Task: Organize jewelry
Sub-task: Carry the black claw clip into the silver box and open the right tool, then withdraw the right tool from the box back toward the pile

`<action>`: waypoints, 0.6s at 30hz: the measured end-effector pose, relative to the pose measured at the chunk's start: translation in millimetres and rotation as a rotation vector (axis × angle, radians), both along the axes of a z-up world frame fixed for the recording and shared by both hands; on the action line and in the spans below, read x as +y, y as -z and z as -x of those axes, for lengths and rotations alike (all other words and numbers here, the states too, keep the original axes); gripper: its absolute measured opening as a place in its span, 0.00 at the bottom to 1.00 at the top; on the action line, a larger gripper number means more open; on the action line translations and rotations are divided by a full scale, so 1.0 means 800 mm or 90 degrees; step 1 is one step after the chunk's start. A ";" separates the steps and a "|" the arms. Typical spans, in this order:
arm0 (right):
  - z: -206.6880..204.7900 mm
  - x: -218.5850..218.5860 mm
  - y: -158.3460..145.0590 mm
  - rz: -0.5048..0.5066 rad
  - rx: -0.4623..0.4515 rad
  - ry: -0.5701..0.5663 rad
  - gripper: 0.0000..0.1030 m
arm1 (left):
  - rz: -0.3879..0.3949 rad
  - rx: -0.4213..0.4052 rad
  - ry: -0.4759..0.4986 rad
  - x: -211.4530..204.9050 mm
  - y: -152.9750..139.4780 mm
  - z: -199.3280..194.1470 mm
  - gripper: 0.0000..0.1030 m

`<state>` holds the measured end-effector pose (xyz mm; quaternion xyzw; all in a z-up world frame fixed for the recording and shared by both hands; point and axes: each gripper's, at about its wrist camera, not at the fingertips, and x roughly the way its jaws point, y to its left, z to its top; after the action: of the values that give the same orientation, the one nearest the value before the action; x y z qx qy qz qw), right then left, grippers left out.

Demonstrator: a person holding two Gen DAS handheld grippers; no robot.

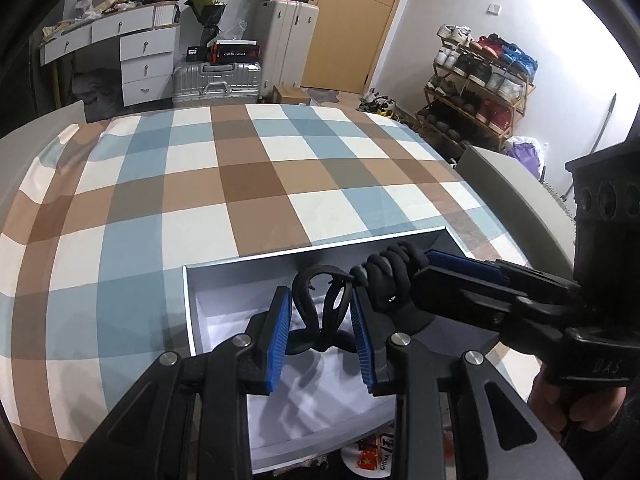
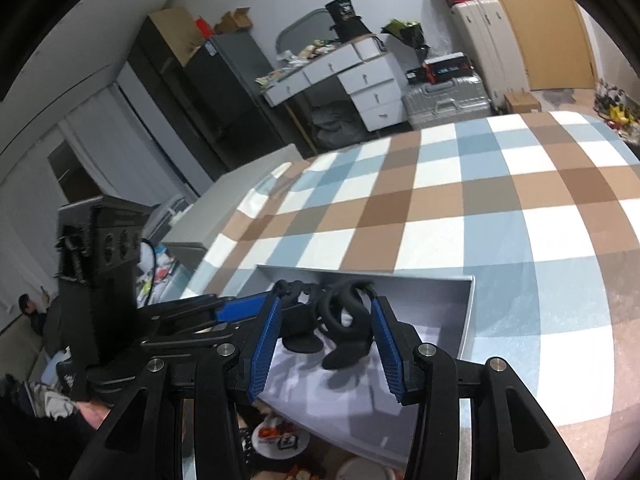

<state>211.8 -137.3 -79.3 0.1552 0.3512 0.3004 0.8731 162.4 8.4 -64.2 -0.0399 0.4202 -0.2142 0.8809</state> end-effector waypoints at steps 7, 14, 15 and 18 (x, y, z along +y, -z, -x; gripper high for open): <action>0.007 -0.003 -0.004 -0.008 -0.005 0.015 0.65 | 0.014 -0.019 -0.015 0.005 -0.012 0.009 0.57; 0.044 -0.029 -0.024 -0.030 -0.047 0.074 0.95 | -0.004 -0.064 -0.032 0.006 -0.033 0.031 0.69; 0.052 -0.033 -0.026 -0.038 -0.055 0.079 0.96 | -0.010 -0.074 -0.041 0.006 -0.036 0.037 0.70; 0.072 -0.041 -0.034 -0.041 -0.071 0.094 1.00 | -0.014 -0.092 -0.057 0.008 -0.042 0.048 0.79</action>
<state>154.1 -169.9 -52.3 0.1915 0.2802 0.2543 0.9056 124.3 14.8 -30.7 -0.0334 0.3556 -0.1722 0.9180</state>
